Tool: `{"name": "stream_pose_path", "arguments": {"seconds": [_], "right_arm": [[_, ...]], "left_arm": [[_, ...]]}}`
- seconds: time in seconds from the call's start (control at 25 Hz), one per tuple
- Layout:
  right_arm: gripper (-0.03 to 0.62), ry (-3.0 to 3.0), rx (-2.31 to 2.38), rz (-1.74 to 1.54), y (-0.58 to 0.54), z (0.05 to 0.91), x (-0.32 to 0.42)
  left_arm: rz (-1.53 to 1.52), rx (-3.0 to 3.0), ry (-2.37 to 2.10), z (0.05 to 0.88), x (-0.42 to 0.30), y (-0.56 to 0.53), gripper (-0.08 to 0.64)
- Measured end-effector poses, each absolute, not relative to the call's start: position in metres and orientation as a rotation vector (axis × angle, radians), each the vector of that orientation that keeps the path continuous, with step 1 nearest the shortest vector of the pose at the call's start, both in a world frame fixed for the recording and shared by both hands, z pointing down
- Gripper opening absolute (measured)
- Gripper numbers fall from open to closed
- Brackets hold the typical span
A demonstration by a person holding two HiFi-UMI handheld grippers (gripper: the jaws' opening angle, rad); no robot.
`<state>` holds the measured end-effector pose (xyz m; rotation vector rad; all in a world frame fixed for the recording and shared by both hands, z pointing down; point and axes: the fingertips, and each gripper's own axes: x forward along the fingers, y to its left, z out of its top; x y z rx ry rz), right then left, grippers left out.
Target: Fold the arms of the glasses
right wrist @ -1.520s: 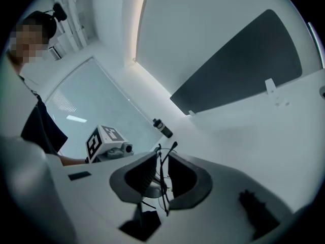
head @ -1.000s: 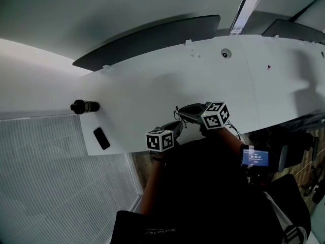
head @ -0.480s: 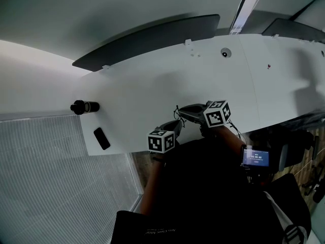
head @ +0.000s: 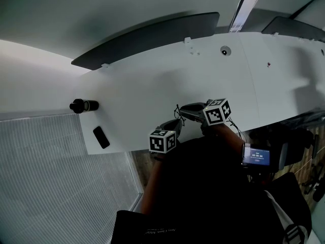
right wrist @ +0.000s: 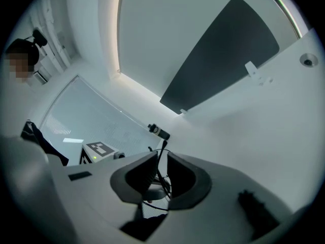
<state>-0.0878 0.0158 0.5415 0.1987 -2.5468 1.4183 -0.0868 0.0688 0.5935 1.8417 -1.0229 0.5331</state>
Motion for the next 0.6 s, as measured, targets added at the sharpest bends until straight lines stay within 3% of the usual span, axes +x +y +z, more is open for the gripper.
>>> {"name": "stream_pose_path", "arguments": {"seconds": [0.48,0.6], "right_arm": [[0.063,-2.467,0.206,1.515,0.021,0.547,-0.094],[0.046,-2.480,0.247,1.485,0.016,0.549,-0.088]], "left_arm": [[0.900,1.950,-1.164,0.608,-0.097,0.067,0.023],[0.828,1.936,-1.148,0.608,-0.094,0.066,0.021]]}}
